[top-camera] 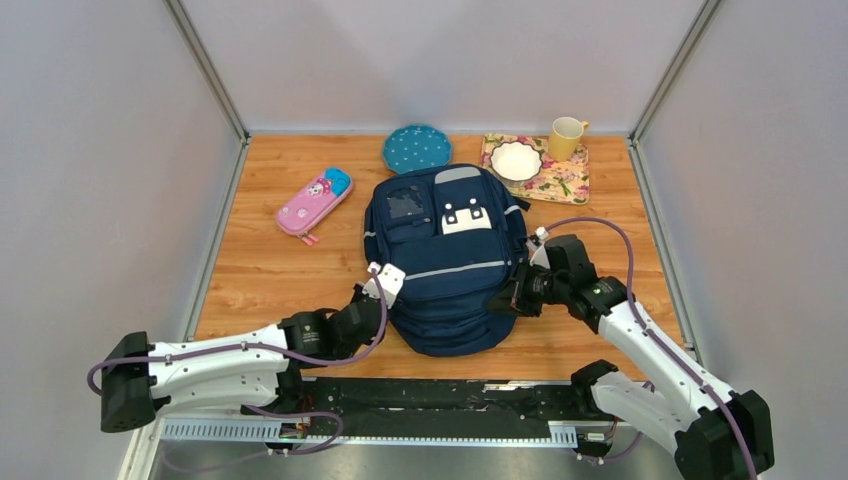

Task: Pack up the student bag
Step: Unzip the student bag at the center of the board.

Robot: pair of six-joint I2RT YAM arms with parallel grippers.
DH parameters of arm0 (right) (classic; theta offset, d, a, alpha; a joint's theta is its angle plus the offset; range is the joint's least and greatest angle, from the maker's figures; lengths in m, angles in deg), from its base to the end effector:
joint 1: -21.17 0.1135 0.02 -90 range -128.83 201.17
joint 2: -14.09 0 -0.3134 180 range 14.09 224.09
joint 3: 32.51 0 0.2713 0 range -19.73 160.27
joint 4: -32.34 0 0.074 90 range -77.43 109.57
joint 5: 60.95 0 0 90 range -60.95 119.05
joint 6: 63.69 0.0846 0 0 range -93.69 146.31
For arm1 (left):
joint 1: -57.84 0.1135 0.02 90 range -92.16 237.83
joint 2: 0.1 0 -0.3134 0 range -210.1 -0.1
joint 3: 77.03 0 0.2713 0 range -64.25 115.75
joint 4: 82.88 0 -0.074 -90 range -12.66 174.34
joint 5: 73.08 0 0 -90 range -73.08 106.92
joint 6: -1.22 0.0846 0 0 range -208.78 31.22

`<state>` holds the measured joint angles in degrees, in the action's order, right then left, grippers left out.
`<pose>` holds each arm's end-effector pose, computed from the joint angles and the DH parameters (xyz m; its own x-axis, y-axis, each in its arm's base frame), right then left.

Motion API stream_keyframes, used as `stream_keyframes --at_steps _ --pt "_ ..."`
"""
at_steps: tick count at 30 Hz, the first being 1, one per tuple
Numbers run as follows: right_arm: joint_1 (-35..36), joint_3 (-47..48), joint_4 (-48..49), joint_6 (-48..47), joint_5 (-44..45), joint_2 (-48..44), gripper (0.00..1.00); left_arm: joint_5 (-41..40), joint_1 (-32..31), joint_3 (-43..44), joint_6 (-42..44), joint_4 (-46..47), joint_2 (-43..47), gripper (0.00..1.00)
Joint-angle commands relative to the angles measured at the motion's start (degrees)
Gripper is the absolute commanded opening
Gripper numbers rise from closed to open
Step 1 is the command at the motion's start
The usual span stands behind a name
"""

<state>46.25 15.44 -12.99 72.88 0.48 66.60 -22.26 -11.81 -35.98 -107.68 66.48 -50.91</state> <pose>0.1597 0.1194 0.2272 -0.9492 0.2599 -0.1773 0.0553 0.6925 0.7193 0.1181 -0.1648 0.2199 -0.3945 0.3415 -0.8531 0.4563 0.8786 0.1407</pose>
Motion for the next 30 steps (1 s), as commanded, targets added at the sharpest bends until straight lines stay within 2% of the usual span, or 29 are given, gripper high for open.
stream_keyframes --at_steps 1,4,7,8,9,11,14,18,22,23,25,28,29,30 --pt "-1.5 1.3 2.8 -2.4 1.3 -0.7 0.00 -5.2 2.3 0.3 4.4 1.9 1.9 0.00" --pt "-1.5 1.0 2.8 -3.2 -0.1 -1.3 0.00 -4.2 2.3 -1.4 2.3 1.9 3.8 0.00" --pt "-1.5 1.9 2.0 -4.7 -1.1 -2.0 0.25 -2.1 2.3 -2.0 -0.6 0.2 5.4 0.16" --pt "-1.6 2.4 -0.2 -5.3 -0.8 -2.0 0.39 -1.3 2.3 -2.2 -1.7 -0.1 6.2 0.26" --pt "-1.5 3.2 -1.7 -6.4 1.3 -2.1 0.43 -0.2 2.4 -2.3 -2.5 -0.6 6.5 0.33" --pt "-1.5 6.3 -7.7 -7.7 4.7 -2.7 0.48 -0.8 2.4 -2.3 -5.4 -3.7 7.3 0.57" --pt "-1.6 9.2 -12.3 -9.4 10.5 -5.1 0.52 -2.6 2.3 -1.2 -8.5 -8.9 9.0 0.73" --pt "-1.5 11.5 -13.0 -10.2 13.3 -9.1 0.54 -2.8 4.2 1.0 -8.6 -12.3 12.0 0.74" --pt "-1.5 13.3 -11.7 -11.3 11.4 -10.1 0.56 1.3 11.1 5.0 -2.0 -11.5 14.1 0.75" --pt "-1.5 13.5 -10.9 -11.4 10.7 -9.7 0.56 4.4 15.9 6.9 -0.4 -11.0 13.9 0.75" --pt "-1.5 13.8 -9.8 -11.6 8.5 -9.0 0.56 8.0 21.4 8.5 4.3 -9.4 13.2 0.75" --pt "-1.5 13.5 -8.3 -11.1 6.3 -7.9 0.56 17.3 34.8 11.9 7.5 -7.4 9.8 0.75" --pt "-1.5 13.5 -7.8 -10.9 5.7 -7.6 0.56 23.7 43.2 13.8 7.7 -7.1 7.2 0.76" --pt "-1.4 13.5 -7.8 -10.9 5.0 -7.4 0.56 26.8 47.0 14.7 7.7 -5.9 5.7 0.76"
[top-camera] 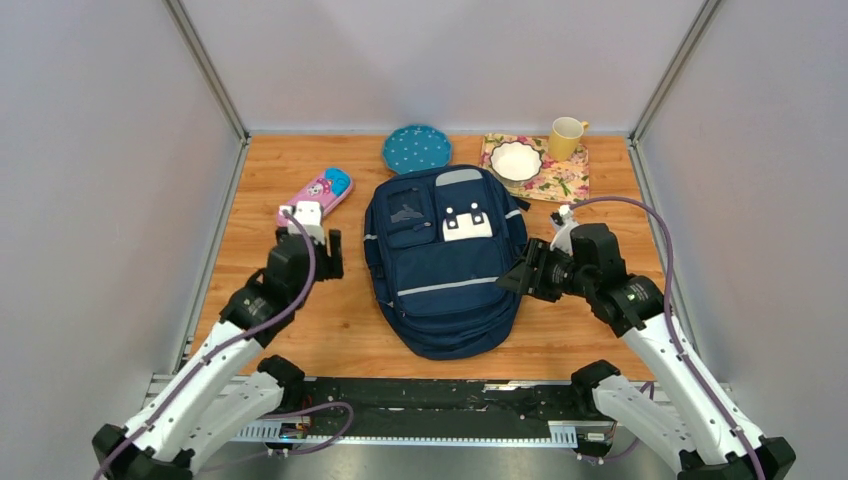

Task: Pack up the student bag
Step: Unzip the student bag at the center of the board, then move the stationery to the center of the board.

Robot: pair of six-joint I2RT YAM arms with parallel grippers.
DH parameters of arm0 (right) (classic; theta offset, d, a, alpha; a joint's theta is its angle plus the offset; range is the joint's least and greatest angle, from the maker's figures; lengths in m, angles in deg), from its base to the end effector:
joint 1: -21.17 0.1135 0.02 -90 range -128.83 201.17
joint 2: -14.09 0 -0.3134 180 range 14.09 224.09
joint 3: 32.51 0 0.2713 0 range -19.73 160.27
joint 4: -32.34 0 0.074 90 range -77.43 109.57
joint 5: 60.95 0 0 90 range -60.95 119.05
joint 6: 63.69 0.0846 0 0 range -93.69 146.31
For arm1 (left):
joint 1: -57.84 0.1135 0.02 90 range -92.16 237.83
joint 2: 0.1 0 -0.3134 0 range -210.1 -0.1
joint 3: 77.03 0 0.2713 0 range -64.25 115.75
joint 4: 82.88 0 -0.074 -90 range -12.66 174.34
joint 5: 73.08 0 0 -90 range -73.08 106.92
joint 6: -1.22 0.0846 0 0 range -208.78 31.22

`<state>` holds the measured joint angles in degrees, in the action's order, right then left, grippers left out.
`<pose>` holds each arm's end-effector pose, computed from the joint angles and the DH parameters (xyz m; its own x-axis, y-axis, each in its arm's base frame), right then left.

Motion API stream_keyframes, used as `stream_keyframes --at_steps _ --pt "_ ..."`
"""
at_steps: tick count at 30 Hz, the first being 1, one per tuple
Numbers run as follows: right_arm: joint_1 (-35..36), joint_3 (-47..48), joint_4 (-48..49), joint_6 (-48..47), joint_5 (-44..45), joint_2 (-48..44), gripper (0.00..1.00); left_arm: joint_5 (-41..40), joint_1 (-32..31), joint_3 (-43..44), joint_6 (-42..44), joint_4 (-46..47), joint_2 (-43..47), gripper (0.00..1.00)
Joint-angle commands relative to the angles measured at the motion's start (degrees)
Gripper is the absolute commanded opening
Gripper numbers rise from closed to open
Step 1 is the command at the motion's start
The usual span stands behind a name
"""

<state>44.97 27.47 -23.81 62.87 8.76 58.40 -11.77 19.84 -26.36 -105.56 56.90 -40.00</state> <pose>0.1470 0.0969 0.3061 -0.8463 0.2374 -0.4769 -0.1441 0.7599 0.6339 0.1630 -0.0758 0.2924 -0.4318 0.0159 -0.9018 0.0898 0.9956 -0.0254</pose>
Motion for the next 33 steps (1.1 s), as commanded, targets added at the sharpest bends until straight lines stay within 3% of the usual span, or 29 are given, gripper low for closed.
stream_keyframes --at_steps 1,6,10,24,29,33 --pt "-0.1 1.6 3.1 -0.9 -3.4 0.9 0.56 19.3 18.7 6.0 6.5 4.8 -6.8 0.76" --pt "-0.1 1.6 3.5 -1.7 -4.8 0.5 0.56 34.6 35.8 11.7 11.2 13.8 -19.8 0.76" --pt "-0.1 2.0 2.8 -2.5 -5.7 0.9 0.56 42.7 41.1 18.4 14.6 17.2 -31.4 0.77" --pt "-0.2 3.7 4.8 -6.6 -9.9 11.0 0.56 51.8 51.7 32.1 17.2 30.2 -61.7 0.78" --pt "-0.1 4.7 5.7 -7.9 -12.4 16.0 0.56 53.0 52.1 35.2 18.4 31.9 -68.9 0.78" --pt "-0.1 6.6 4.5 -9.6 -14.1 19.0 0.56 58.2 53.5 40.1 17.1 27.7 -75.2 0.78"
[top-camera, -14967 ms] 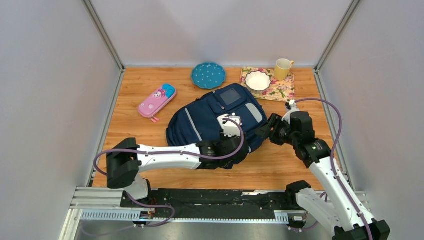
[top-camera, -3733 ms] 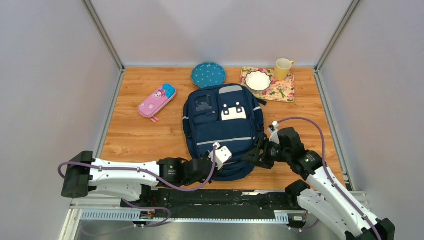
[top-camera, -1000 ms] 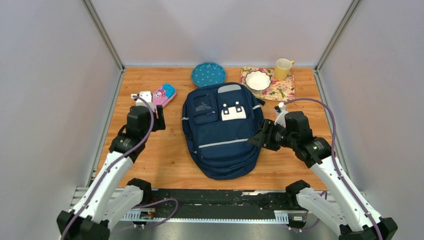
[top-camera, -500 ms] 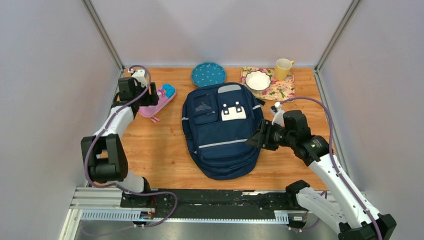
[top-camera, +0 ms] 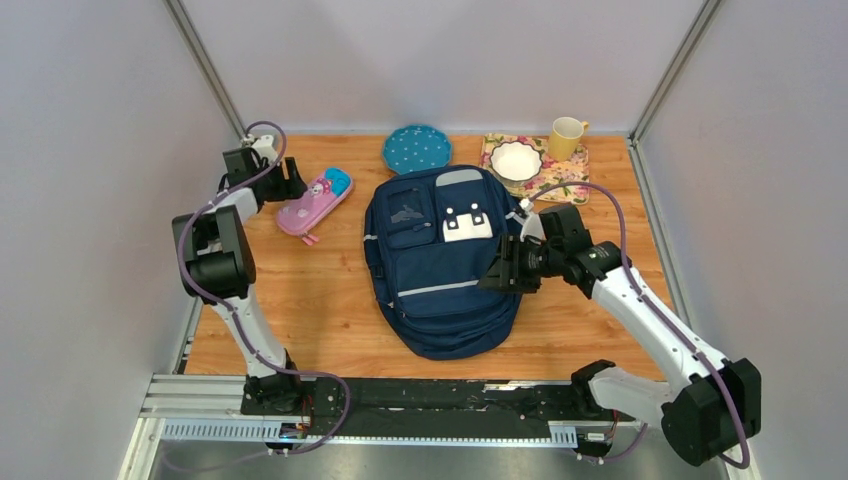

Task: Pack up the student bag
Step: Move the stationery to the center of the board.

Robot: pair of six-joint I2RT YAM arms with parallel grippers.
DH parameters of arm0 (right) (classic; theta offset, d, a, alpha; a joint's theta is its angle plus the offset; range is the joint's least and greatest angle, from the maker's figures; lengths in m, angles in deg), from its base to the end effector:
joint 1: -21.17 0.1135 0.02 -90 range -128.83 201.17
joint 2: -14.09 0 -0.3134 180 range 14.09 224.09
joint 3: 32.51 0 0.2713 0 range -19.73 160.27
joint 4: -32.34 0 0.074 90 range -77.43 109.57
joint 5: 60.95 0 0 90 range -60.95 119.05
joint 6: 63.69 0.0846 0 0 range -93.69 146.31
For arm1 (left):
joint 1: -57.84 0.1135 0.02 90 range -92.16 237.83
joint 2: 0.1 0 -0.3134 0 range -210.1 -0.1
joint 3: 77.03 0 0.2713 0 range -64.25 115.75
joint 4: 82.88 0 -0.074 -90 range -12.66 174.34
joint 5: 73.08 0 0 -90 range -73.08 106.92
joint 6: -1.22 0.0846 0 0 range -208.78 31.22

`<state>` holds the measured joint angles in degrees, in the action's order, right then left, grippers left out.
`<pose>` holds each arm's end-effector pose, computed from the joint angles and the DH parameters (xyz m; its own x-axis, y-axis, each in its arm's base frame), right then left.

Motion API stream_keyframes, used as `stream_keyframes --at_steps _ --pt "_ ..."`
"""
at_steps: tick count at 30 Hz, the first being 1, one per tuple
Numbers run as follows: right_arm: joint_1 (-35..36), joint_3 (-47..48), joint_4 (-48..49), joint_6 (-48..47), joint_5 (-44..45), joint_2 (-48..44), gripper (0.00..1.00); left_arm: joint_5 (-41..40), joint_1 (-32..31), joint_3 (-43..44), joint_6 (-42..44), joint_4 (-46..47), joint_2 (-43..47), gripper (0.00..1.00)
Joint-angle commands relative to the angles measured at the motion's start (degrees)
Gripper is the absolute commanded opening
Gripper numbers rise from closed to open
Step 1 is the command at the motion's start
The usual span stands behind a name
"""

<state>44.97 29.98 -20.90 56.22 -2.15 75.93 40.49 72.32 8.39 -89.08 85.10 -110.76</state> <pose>0.1949 0.1338 0.2766 -0.9457 0.0491 -0.3214 -0.1864 0.7281 0.6596 0.4893 0.0914 0.1993 -0.5866 -0.1564 -0.7946 0.0759 0.9662 -0.2463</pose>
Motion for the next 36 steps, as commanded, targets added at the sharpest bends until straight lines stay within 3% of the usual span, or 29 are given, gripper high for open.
stream_keyframes --at_steps 1,4,11,18,21,22,25,29,31,36 --pt "-0.1 4.4 1.4 -3.2 -3.3 1.9 0.56 9.5 1.3 7.9 0.6 -3.3 -7.0 0.78" --pt "-0.1 5.4 1.3 -3.8 -3.4 2.8 0.56 13.8 1.6 11.2 0.6 -10.4 -10.5 0.79" --pt "-0.2 6.8 1.5 -3.9 -4.0 2.7 0.56 20.0 1.6 7.8 3.7 -19.6 -9.7 0.79" --pt "-0.1 6.1 2.1 -2.6 -5.3 0.5 0.56 24.3 1.6 -6.2 6.3 -19.9 -1.6 0.79" --pt "-0.1 4.9 3.3 -1.1 -6.1 -1.5 0.56 24.1 1.6 -13.3 4.7 -19.2 3.8 0.65" --pt "-0.1 4.4 3.7 -0.9 -6.1 -1.9 0.56 24.2 1.6 -17.9 3.6 -18.2 7.1 0.55" --pt "-0.1 2.9 4.7 0.4 -6.7 -3.7 0.56 22.6 1.4 -27.9 -2.4 -12.8 14.4 0.37" --pt "0.0 1.5 5.4 2.0 -7.5 -5.5 0.56 16.0 -1.7 -36.0 -6.5 -10.5 23.3 0.19" --pt "0.2 1.4 5.3 2.5 -7.3 -6.9 0.56 13.9 -2.9 -39.1 -8.6 -10.8 28.1 0.05" --pt "1.7 1.4 4.3 3.5 -6.1 -9.8 0.56 12.3 -4.6 -47.9 -14.5 -7.5 38.6 0.00"
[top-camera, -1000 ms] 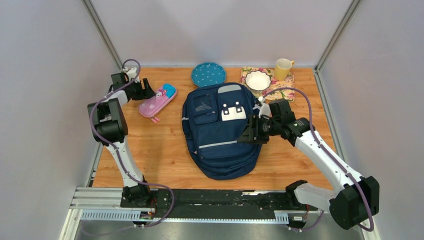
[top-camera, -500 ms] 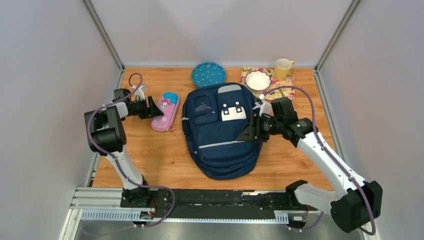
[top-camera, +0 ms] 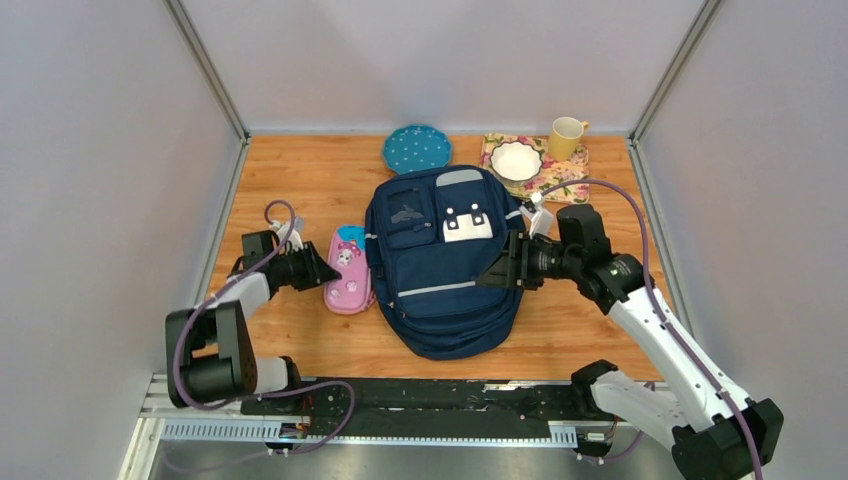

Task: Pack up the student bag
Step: Move the stationery to the center of the board, then pick up the stationery from the center of the board.

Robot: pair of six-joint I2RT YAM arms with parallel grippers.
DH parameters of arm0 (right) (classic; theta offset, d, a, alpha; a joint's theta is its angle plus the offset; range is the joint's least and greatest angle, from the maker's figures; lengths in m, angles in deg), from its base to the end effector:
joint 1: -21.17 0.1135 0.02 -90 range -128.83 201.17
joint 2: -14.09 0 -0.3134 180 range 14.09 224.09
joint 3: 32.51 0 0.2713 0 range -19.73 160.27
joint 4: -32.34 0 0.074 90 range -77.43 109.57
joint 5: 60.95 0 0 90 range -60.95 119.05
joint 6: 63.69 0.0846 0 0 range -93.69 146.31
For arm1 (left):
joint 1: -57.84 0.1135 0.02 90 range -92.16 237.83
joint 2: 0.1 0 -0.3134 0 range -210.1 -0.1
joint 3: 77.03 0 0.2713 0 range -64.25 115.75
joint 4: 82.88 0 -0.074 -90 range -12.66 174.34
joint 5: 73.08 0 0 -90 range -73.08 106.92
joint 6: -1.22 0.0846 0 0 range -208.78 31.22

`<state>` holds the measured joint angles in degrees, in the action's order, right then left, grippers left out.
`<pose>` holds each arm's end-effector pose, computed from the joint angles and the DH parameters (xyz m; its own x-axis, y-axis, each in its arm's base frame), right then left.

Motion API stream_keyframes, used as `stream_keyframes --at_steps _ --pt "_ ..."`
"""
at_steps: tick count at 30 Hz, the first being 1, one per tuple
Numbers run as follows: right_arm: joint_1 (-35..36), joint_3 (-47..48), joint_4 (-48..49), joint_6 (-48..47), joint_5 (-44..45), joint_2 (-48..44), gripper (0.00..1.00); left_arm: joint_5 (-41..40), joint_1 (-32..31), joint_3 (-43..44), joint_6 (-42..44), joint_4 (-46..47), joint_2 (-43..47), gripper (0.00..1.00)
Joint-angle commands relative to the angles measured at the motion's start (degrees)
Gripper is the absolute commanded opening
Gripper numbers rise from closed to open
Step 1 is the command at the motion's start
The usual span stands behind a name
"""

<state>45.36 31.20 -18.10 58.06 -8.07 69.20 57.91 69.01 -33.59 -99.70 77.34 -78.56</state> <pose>0.1746 0.1344 0.3168 -0.9052 0.0534 -0.4217 -0.3064 0.6057 0.7344 0.2648 -0.0043 0.1522 -0.8297 -0.3096 -0.4645 0.0688 0.7690 -0.6355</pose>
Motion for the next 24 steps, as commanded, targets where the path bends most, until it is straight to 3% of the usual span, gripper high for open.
stream_keyframes --at_steps 1,6,12,15,21,24 --pt "1.5 0.0 1.1 1.9 -0.1 -3.3 0.56 -6.0 -1.3 -8.0 -4.5 -0.3 9.8 0.00" --pt "3.2 -2.3 2.9 4.3 0.4 -4.6 0.56 -3.9 -1.5 -12.9 -9.6 2.6 19.9 0.02" --pt "5.7 -1.9 3.8 5.1 1.9 -4.1 0.56 -2.8 -1.8 -13.6 -11.1 0.4 26.1 0.11" --pt "7.3 -1.5 4.4 5.4 3.0 -3.6 0.56 -1.3 -2.0 -14.1 -12.3 -0.2 28.1 0.11" --pt "9.9 -2.5 5.8 6.7 4.0 -2.7 0.56 2.0 -2.4 -16.7 -16.4 2.4 30.7 0.30" --pt "10.6 -2.4 6.4 6.8 3.4 -2.4 0.56 3.4 -2.5 -17.7 -18.2 4.8 30.9 0.34"
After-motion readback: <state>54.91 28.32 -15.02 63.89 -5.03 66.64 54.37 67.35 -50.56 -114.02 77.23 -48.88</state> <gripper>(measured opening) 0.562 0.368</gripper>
